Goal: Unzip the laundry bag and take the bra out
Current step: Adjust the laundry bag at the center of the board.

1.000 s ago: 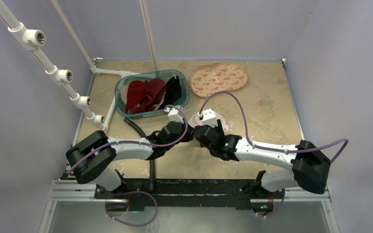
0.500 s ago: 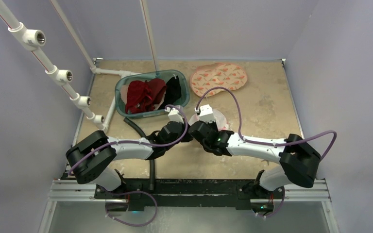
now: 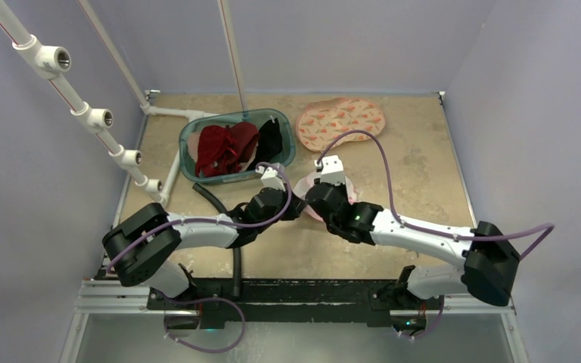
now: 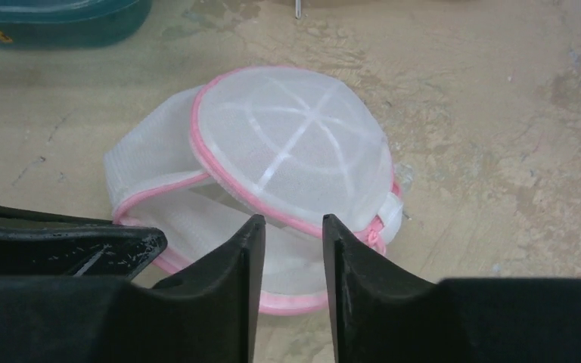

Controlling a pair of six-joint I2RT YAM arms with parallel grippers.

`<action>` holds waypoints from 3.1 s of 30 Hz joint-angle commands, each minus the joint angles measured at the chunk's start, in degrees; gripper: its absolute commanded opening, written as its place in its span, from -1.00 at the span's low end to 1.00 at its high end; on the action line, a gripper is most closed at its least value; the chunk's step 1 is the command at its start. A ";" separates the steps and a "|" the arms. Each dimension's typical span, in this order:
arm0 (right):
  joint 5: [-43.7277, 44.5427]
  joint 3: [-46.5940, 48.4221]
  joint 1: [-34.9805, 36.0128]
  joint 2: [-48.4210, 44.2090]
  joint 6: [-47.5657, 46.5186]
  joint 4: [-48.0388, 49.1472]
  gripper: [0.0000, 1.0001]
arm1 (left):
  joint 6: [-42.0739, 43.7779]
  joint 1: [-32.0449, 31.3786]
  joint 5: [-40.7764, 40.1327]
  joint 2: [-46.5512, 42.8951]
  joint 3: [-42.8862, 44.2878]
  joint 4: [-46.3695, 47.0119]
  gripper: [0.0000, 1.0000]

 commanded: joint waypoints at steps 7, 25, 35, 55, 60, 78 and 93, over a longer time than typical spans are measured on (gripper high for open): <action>-5.53 0.29 -0.25 2.46 -6.19 3.46 0.29 | -0.49 0.94 0.08 -1.32 0.48 -0.92 -1.00; -1.85 3.63 -4.35 8.53 -6.27 2.23 -0.66 | -0.22 1.48 1.22 -1.16 -0.22 -0.74 -1.00; -3.27 2.08 -4.32 -0.12 -1.82 -0.97 -1.00 | -1.83 2.40 2.10 1.46 2.09 -0.79 -1.00; -18.23 -9.67 -2.30 -9.27 -5.13 11.19 -1.00 | -5.25 5.17 4.73 6.44 7.37 -2.30 -1.00; -21.84 -9.30 -2.19 -6.33 -5.79 12.24 -1.00 | -5.11 5.51 4.23 6.85 7.35 -2.75 -1.00; -33.96 -6.75 -2.20 2.52 -4.09 13.38 -1.00 | -0.13 5.51 -5.31 -3.09 5.28 -16.77 -0.17; -27.12 -7.19 -12.14 -21.13 1.33 3.31 0.41 | 7.32 5.48 1.25 -12.73 7.08 -15.14 -0.10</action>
